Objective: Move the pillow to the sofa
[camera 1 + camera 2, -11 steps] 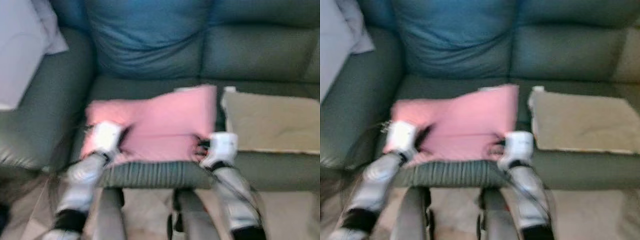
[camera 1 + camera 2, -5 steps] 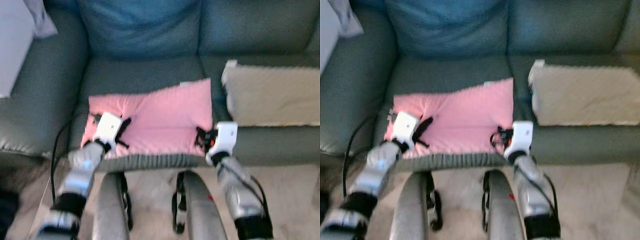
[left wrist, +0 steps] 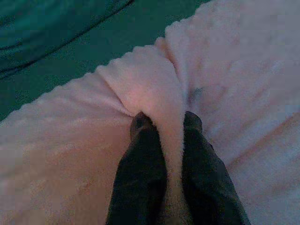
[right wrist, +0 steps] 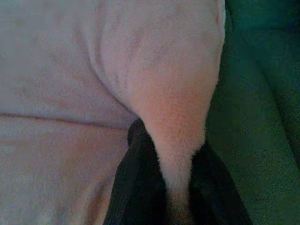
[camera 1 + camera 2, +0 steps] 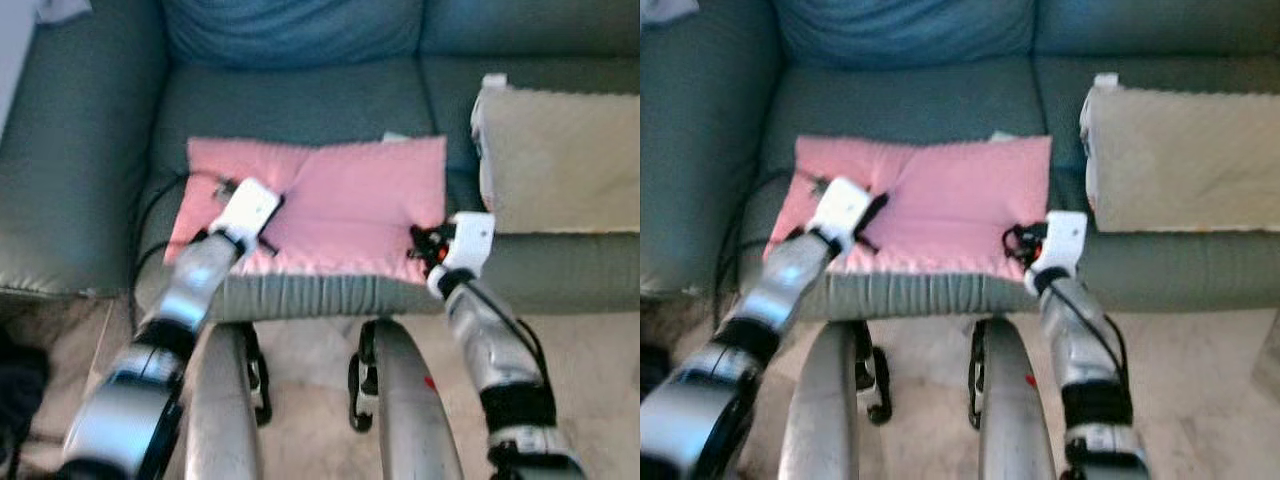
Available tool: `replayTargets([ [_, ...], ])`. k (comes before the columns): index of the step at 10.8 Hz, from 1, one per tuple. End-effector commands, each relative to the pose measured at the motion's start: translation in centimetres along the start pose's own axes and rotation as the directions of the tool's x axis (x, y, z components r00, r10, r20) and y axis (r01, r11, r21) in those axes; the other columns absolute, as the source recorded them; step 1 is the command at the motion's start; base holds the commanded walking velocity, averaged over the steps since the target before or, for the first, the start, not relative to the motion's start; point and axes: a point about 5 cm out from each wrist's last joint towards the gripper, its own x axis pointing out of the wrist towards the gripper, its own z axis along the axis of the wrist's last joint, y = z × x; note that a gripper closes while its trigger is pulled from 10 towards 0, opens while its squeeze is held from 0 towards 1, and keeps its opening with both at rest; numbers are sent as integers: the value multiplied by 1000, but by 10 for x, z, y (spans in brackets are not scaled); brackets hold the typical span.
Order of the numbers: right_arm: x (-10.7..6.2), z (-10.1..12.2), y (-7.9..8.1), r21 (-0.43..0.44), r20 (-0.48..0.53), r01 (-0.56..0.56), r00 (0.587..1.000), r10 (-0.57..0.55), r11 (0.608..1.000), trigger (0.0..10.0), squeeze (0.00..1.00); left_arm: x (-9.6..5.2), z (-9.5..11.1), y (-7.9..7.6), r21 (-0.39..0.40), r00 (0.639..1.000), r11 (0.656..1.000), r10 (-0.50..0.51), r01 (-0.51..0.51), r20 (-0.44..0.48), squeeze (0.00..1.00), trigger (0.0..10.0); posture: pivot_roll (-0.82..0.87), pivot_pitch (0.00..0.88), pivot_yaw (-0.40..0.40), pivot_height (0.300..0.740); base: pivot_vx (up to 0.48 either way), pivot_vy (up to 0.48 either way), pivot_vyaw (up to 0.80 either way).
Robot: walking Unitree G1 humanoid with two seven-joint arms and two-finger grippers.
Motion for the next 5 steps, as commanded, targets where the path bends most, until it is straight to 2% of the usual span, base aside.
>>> replayTargets([
  [1, -3, -9, -20, 20, -38, 75, 997, -74, 997, 10000, 0, -2, -11, -5, 22, 998, 1000, -6, 7, -56, 0, 10000, -20, 479, 22, 626, 0, 0, 0],
  [3, 8, -1, -31, 42, -46, 87, 995, -85, 995, 10000, 0, 8, -4, 2, 80, 995, 995, 73, -67, -74, 0, 10000, -18, 479, 24, 626, 0, 0, 0],
  [5, 18, 10, -37, 28, -39, 84, 996, -83, 996, 10000, 0, 8, -5, 25, 116, 965, 969, 231, -218, -121, 0, 10000, -9, 472, 20, 626, 0, 0, 0],
])
